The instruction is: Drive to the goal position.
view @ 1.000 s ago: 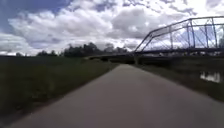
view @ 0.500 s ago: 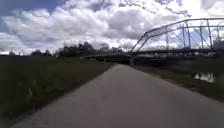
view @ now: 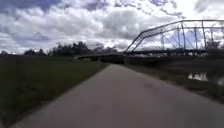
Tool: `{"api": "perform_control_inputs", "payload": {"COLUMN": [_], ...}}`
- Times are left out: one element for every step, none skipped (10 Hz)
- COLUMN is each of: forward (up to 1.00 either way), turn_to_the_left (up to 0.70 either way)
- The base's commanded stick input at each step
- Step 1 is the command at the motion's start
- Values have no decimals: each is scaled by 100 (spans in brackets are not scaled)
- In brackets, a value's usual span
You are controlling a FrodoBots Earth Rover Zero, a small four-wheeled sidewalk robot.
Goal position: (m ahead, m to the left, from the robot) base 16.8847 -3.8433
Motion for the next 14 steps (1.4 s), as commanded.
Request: {"api": "perform_control_inputs", "payload": {"forward": [100, 100, 100, 100, 100, 100, 100, 100, 100, 100, 100, 100, 100, 100], "turn_to_the_left": [-12, -1, 0, 0, 0, 0, 0, 0, 0, 0, 0, 0, 0, 0]}}
